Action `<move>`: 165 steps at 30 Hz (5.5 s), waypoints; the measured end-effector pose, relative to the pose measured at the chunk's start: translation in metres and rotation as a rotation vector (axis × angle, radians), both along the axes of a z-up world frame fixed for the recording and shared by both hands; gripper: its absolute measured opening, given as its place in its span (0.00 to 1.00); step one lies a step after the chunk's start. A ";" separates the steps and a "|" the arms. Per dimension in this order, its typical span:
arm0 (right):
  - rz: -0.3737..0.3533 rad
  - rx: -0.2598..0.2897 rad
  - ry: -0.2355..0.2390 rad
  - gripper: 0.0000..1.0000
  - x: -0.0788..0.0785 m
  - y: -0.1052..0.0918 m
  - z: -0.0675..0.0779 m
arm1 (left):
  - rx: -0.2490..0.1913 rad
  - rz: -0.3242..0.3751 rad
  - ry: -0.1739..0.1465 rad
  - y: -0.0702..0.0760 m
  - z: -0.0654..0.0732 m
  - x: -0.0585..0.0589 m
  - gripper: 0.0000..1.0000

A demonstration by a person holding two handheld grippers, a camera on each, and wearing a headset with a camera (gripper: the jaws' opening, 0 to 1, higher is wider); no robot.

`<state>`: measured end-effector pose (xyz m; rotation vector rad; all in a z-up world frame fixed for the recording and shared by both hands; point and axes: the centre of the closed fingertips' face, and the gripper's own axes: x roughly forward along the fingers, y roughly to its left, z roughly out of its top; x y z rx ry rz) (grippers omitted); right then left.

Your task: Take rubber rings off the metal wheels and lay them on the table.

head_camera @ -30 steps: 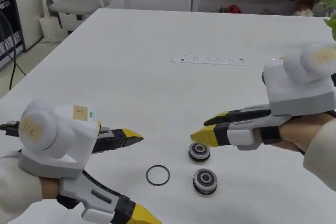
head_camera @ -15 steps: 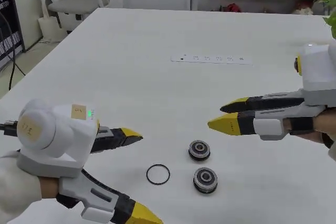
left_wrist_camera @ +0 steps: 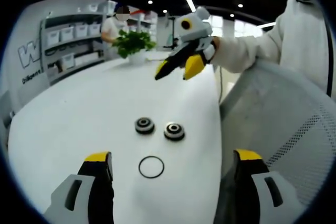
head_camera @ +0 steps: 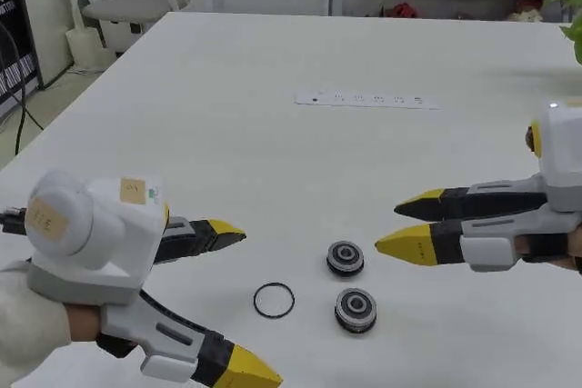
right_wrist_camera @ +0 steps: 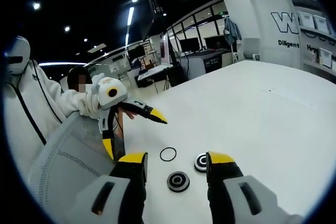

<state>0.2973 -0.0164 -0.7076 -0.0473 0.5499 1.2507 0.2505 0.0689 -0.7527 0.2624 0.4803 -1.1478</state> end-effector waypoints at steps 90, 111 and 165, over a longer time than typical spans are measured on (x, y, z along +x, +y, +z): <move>0.092 -0.247 0.016 0.24 -0.023 0.000 -0.103 | 0.047 -0.179 -0.083 -0.091 -0.033 0.028 0.28; 0.120 -0.285 -0.066 0.14 -0.020 -0.002 -0.107 | 0.046 -0.150 -0.071 -0.088 -0.043 0.030 0.14; -0.072 -0.180 0.212 0.00 -0.011 -0.013 -0.102 | 0.005 -0.130 -0.074 -0.089 -0.042 0.032 0.14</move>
